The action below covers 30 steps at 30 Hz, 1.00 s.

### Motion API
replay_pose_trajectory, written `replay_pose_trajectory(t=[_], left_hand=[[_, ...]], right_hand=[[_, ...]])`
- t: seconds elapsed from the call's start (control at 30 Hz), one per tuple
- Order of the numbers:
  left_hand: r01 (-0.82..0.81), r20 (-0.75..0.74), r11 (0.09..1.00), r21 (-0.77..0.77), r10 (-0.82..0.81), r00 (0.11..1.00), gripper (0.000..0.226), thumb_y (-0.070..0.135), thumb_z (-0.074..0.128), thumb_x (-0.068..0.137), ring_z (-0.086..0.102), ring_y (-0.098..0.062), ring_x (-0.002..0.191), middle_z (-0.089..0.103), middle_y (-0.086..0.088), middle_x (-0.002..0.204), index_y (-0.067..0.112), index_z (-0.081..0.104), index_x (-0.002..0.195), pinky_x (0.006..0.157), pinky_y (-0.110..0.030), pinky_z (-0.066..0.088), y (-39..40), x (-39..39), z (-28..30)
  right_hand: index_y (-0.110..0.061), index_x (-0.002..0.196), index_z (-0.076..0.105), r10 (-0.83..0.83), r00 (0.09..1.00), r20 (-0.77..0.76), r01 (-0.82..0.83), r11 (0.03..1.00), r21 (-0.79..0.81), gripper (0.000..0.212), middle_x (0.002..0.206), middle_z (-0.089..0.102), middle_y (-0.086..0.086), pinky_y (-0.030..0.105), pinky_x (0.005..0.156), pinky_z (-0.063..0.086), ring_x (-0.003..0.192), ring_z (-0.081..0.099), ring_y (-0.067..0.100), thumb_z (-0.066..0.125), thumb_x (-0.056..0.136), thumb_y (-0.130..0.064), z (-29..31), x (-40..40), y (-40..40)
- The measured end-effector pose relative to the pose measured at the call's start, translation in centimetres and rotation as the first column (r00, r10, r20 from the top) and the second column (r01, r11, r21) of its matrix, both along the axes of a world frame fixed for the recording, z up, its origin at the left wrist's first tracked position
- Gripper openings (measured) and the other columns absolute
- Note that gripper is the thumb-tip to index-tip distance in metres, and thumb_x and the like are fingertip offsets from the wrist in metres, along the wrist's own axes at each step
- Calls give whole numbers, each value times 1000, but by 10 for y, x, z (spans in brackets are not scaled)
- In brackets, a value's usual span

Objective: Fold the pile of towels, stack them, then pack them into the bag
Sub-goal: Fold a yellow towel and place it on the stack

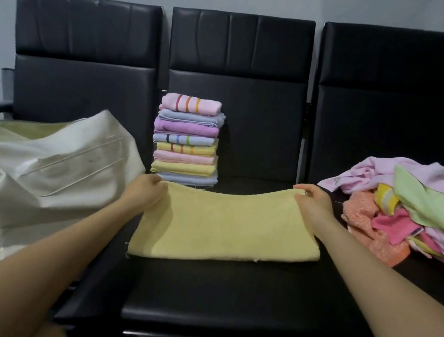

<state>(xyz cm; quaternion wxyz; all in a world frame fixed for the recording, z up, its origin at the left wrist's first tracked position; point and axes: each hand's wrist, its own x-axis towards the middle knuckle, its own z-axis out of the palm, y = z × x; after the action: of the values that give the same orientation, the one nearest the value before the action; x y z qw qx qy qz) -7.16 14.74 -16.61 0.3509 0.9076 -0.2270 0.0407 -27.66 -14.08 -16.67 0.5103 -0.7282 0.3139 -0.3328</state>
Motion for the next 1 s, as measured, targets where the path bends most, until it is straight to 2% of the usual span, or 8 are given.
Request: replay_pose_trajectory(t=[0.13, 0.23, 0.37, 0.43, 0.57, 0.73, 0.87, 1.0], left_hand=[[-42, 125, 999, -25, 45, 991, 22, 18, 44, 94, 58, -27, 83, 61, -4, 80, 16, 60, 79, 65, -34, 42, -18, 25, -10], [-74, 132, 997, 11, 72, 989, 26, 17, 43, 96, 58, -30, 103, 64, -6, 109, 15, 61, 115, 80, -38, 46, -24, 39, -28], [-146, 214, 945, 294, 83, 973, 43, 28, 42, 98, 40, -31, 127, 45, -13, 137, 15, 41, 139, 99, -44, 38, -42, 33, -52], [-87, 214, 964, 250, 33, 976, 47, 30, 43, 99, 33, -29, 135, 38, -11, 146, 15, 37, 143, 107, -44, 33, -55, 13, -52], [228, 215, 968, 102, -246, 945, 50, 33, 46, 100, 30, -20, 140, 36, -3, 151, 20, 37, 147, 115, -36, 29, -85, -48, -40], [346, 63, 824, 449, -415, 908, 53, 44, 26, 103, 9, -19, 149, 13, -2, 162, 24, 24, 152, 121, -43, 11, -107, -86, -51], [357, -43, 749, 558, -404, 914, 56, 46, 26, 102, 8, -24, 149, 9, -6, 163, 23, 20, 153, 120, -46, 8, -105, -87, -55], [371, -47, 911, 180, -369, 928, 44, 32, 40, 101, 38, -24, 135, 41, -8, 148, 20, 41, 144, 113, -37, 30, -98, -75, -54]], right_hand=[[-20, 108, 60, -98, 994, 47, 102, 991, -89, 29, 108, 63, 6, 38, 91, 50, 102, 60, 25, 49, 92, 0, -4, 35, -13], [-11, 127, 56, -195, 980, 43, 199, 972, -126, 42, 118, 59, 13, 34, 87, 46, 106, 57, 28, 42, 90, 5, -13, 56, -23], [-13, 141, 43, -248, 885, -394, 168, 959, -226, 51, 136, 48, 16, 36, 91, 41, 122, 49, 35, 52, 91, -12, -38, 66, -29], [-10, 137, 45, -252, 812, -527, 94, 947, -308, 49, 133, 49, 16, 38, 94, 42, 123, 47, 35, 55, 91, -23, -42, 60, -29], [-7, 120, 57, -165, 769, -618, -13, 962, -274, 52, 109, 60, 7, 33, 75, 46, 100, 59, 27, 58, 88, -48, -36, 40, -23], [-12, 127, 53, -104, 635, -766, -119, 966, -229, 63, 119, 58, 5, 31, 80, 43, 108, 57, 24, 60, 84, -58, -13, 26, 3], [-6, 129, 50, 106, 806, -582, -33, 990, 135, 50, 101, 53, 0, 32, 80, 42, 93, 53, 18, 67, 88, -29, -4, 23, 11], [-6, 119, 58, 152, 956, -252, -71, 950, 305, 30, 99, 63, 6, 34, 79, 49, 91, 62, 24, 62, 90, -14, 0, 30, 22]])
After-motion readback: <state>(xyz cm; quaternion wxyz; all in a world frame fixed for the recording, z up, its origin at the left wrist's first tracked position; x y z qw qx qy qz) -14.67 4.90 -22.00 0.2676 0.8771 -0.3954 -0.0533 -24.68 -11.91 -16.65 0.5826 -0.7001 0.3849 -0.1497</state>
